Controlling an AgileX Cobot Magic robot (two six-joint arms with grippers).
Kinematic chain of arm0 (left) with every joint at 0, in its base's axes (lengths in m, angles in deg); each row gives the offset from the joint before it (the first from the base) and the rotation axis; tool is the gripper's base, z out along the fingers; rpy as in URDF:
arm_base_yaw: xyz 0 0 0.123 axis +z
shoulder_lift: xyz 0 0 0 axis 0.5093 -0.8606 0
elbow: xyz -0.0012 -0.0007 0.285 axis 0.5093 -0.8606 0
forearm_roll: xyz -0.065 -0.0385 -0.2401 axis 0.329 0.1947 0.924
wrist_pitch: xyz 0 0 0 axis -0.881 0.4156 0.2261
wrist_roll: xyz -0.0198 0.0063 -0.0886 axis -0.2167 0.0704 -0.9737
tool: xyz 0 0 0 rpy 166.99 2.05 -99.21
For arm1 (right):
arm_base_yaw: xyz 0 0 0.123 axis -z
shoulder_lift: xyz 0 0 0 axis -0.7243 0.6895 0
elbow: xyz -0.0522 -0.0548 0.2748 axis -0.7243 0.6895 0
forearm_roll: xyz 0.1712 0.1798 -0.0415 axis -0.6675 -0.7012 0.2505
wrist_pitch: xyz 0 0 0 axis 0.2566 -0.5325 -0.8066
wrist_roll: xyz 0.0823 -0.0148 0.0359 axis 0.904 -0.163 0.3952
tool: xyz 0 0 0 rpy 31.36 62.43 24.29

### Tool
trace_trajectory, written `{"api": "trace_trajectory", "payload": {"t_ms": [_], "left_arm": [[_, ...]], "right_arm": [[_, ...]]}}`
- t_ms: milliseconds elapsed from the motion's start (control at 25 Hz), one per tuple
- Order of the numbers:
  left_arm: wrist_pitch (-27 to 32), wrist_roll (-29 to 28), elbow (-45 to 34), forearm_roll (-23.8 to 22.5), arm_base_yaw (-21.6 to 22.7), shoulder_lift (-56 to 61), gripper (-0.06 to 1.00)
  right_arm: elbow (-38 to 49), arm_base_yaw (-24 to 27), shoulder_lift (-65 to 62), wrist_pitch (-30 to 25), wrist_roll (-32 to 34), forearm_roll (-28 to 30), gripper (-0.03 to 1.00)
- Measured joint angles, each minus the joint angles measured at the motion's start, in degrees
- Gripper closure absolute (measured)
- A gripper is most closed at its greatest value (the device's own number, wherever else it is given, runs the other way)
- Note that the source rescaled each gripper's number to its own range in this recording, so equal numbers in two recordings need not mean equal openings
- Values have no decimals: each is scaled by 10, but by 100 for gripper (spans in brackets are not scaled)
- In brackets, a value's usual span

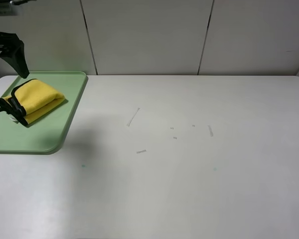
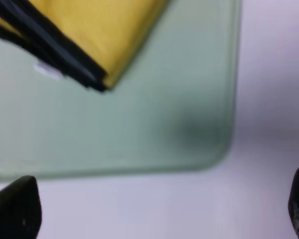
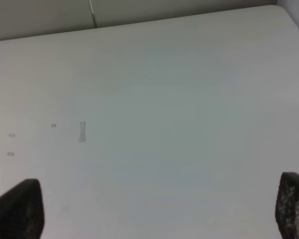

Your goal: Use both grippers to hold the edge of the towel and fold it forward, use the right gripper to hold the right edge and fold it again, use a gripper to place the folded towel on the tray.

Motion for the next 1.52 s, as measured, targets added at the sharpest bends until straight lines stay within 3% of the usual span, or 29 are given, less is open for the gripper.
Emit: {"api": "trace_trajectory", "payload": {"t_ms": [880, 1320, 1520], "left_arm": [[4, 28, -282, 10, 0, 408, -6], [5, 31, -311, 19, 0, 630, -6], [5, 72, -315, 29, 0, 726, -6]], "right_arm": [[0, 0, 0, 0, 0, 0, -3], [0, 0, 0, 0, 0, 0, -3], [0, 0, 0, 0, 0, 0, -3]]}}
